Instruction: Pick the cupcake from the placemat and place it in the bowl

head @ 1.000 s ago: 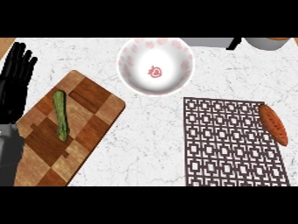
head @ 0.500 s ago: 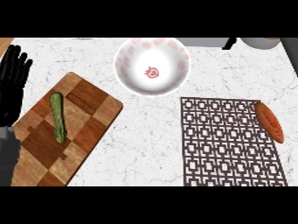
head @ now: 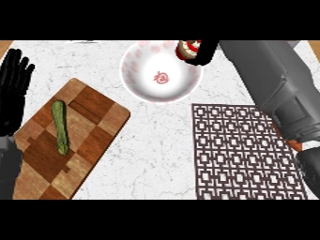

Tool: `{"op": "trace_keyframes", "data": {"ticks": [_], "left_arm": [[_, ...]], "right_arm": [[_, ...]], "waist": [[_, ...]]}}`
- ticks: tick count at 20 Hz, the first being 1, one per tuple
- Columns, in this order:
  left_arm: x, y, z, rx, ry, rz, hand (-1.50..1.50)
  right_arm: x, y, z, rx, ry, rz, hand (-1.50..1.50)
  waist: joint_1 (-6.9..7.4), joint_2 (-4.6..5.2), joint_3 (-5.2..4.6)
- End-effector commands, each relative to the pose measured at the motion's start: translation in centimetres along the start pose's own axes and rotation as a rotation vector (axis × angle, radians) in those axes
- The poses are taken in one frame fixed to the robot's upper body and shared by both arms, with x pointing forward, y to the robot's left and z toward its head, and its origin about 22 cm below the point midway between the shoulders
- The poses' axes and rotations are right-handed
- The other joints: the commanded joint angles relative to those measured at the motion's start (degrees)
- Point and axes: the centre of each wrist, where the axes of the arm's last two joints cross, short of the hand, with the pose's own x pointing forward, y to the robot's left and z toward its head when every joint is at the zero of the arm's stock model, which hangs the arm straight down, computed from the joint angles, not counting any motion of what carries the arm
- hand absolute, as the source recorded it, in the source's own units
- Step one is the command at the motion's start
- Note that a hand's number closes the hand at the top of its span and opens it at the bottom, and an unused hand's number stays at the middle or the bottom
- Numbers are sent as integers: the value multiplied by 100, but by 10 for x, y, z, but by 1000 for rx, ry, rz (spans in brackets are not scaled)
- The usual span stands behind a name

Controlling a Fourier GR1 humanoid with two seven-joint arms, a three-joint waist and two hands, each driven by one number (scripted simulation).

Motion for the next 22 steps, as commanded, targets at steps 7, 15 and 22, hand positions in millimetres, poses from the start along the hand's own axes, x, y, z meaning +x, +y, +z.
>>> {"op": "trace_keyframes", "data": {"ticks": [7, 15, 22], "left_arm": [[13, 6, 2, -28, -30, -11, 0], [-2, 7, 0, -25, -21, -2, 0], [10, 3, -7, -34, -30, 13, 0]], "right_arm": [[-16, 77, -14, 12, 220, -87, -150], [-24, 87, -9, -147, 80, -413, -150], [-44, 61, 15, -467, 102, -535, -150]], "waist": [[176, 51, 4], [167, 95, 6], [242, 126, 10]]}}
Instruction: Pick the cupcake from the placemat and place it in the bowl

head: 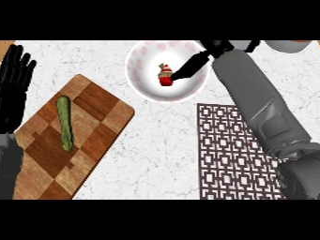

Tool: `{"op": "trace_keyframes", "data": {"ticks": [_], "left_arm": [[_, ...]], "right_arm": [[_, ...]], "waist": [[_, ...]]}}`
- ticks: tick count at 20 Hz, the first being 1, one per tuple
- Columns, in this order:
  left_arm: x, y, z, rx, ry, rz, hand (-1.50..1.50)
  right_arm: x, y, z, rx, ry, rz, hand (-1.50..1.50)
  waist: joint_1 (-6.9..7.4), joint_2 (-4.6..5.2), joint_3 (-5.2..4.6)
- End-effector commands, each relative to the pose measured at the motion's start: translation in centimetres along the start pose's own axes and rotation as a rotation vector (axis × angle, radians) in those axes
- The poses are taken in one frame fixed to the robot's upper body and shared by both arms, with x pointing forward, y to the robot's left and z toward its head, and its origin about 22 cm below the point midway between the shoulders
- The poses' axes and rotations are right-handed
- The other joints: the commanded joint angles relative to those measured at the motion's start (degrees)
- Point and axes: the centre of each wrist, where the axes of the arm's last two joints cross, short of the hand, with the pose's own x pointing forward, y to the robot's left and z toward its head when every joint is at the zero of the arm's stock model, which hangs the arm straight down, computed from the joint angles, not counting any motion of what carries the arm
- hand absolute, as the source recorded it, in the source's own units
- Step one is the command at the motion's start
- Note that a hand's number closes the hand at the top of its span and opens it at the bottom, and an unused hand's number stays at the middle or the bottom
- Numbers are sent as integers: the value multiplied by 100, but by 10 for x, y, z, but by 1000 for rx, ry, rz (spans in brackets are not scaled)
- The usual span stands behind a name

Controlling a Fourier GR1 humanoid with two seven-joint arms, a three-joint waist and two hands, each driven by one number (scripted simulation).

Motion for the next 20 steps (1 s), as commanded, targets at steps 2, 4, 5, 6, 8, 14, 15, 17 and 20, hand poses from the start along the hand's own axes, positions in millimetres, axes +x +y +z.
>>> {"op": "trace_keyframes", "data": {"ticks": [2, 4, 5, 6, 8, 14, 15, 17, 20], "left_arm": [[-1, -9, -4, -16, 2, 16, 0], [12, 6, -11, 4, -10, 6, 0], [7, -8, 0, -6, -13, -9, 0], [10, -3, -8, -19, -5, -6, 0], [6, -8, 3, -27, 14, 5, 0], [11, -15, -8, -20, -39, 13, 0], [10, -10, -12, -26, -23, 9, 0], [11, -11, -2, -46, -36, 8, 0], [10, -21, -6, -45, -41, 7, 0]], "right_arm": [[4, -43, 8, -192, -3, -83, -150], [-12, -72, 30, -227, 39, -100, -150], [-16, -85, 38, -251, 54, -132, -150], [-13, -82, 34, -260, 46, -155, -150], [-29, -102, 56, -295, 80, -153, -150], [-45, -156, 105, -333, 49, -215, -150], [-59, -145, 111, -342, 30, -209, -150], [-54, -164, 121, -347, 39, -238, -150], [-50, -181, 131, -334, 18, -243, -150]], "waist": [[38, 48, 0], [61, 66, 3], [105, 59, 7], [96, 67, 5], [156, 70, 10], [197, 177, 22], [182, 204, 25], [305, 159, 27], [309, 208, 32]]}}
